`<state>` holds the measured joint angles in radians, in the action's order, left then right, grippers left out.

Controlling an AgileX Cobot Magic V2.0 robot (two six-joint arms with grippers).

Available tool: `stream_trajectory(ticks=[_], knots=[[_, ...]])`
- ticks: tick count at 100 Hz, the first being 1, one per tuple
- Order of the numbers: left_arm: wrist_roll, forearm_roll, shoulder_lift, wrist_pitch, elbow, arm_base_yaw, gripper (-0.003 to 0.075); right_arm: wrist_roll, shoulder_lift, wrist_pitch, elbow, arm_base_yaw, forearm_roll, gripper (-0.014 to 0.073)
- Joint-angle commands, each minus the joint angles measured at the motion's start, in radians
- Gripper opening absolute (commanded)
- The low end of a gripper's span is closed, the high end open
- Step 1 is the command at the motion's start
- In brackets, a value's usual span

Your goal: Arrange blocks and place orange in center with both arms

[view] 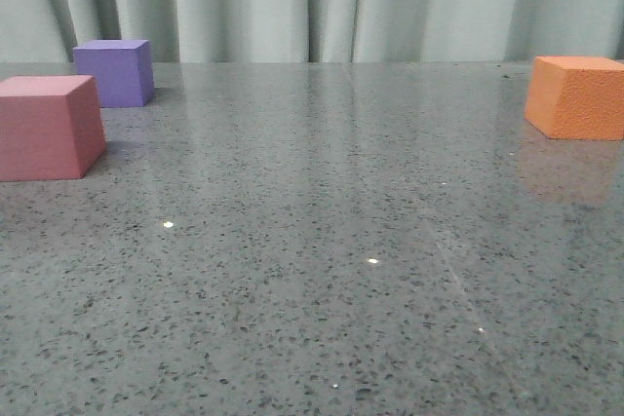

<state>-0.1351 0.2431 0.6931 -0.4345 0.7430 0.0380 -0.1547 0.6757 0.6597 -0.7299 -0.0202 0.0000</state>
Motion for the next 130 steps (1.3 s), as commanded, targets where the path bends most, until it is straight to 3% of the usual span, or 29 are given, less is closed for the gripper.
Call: stream_trajectory(ticks=[1, 24, 58, 102, 130], knots=[[-0.001, 0.027, 0.004, 0.076, 0.035, 0.001, 0.0693, 0.006, 0.005, -0.09, -0.044, -0.002, 0.016, 0.0582], [-0.001, 0.034, 0.004, 0.078, 0.035, 0.001, 0.0693, 0.006, 0.114, 0.044, -0.19, -0.002, 0.031, 0.0582], [-0.001, 0.034, 0.004, 0.083, 0.035, 0.001, 0.0693, 0.006, 0.496, 0.319, -0.531, -0.002, 0.067, 0.0582], [-0.001, 0.034, 0.004, 0.084, 0.035, 0.001, 0.0693, 0.007, 0.867, 0.48, -0.883, -0.017, 0.078, 0.0582], [-0.001, 0.034, 0.004, 0.091, 0.035, 0.001, 0.0693, -0.005, 0.985, 0.512, -0.97, -0.049, 0.078, 0.0582]])
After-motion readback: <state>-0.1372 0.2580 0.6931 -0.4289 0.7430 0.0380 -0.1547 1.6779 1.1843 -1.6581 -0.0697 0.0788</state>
